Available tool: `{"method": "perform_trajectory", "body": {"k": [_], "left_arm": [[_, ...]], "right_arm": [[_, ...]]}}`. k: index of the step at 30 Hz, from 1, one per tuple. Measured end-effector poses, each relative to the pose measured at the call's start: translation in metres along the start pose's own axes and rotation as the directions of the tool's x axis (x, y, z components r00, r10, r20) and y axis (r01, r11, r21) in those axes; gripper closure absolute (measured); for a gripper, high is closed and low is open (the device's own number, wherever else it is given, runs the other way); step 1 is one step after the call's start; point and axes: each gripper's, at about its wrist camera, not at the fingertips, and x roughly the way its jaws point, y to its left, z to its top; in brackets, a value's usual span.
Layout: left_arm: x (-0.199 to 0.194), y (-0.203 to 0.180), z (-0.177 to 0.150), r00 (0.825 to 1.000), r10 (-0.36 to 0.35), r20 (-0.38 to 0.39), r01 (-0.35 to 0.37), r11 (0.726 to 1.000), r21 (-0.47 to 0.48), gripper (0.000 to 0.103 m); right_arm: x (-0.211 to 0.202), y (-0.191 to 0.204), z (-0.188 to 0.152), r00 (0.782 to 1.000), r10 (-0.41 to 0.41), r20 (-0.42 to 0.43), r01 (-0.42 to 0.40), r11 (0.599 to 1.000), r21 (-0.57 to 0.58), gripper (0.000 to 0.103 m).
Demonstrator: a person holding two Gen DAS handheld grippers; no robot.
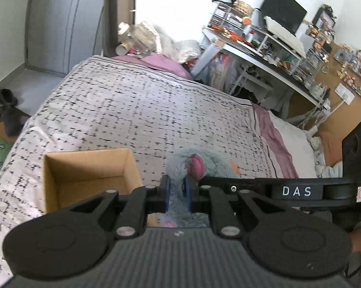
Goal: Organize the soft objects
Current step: 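Carry the plush toy into the cardboard box and open the right gripper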
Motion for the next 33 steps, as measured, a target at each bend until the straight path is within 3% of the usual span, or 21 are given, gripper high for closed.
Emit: {"method": "perform_trajectory", "body": {"k": [15, 20, 27, 33], "left_arm": [[0.004, 0.07, -0.007, 0.995, 0.093, -0.022, -0.094, 0.99, -0.108, 0.091], [0.018, 0.103, -0.02, 0.995, 0.08, -0.058, -0.09, 0.978, -0.187, 0.09], [0.035, 0.13, -0.032, 0.992, 0.089, -0.092, -0.108, 0.967, -0.23, 0.09], [0.028, 0.143, -0.034, 0.99, 0.114, -0.077, -0.13, 0.958, -0.254, 0.084]], "right_arm": [[0.074, 0.038, 0.003, 0.991, -0.004, -0.133, -0.003, 0.999, -0.049, 0.062], [0.103, 0.045, -0.001, 0.977, -0.046, -0.209, 0.026, 0.995, -0.094, 0.059], [0.128, 0.049, -0.007, 0.966, -0.074, -0.246, 0.044, 0.991, -0.124, 0.056], [0.122, 0.048, -0.004, 0.975, -0.112, -0.191, 0.084, 0.986, -0.146, 0.039]]}}
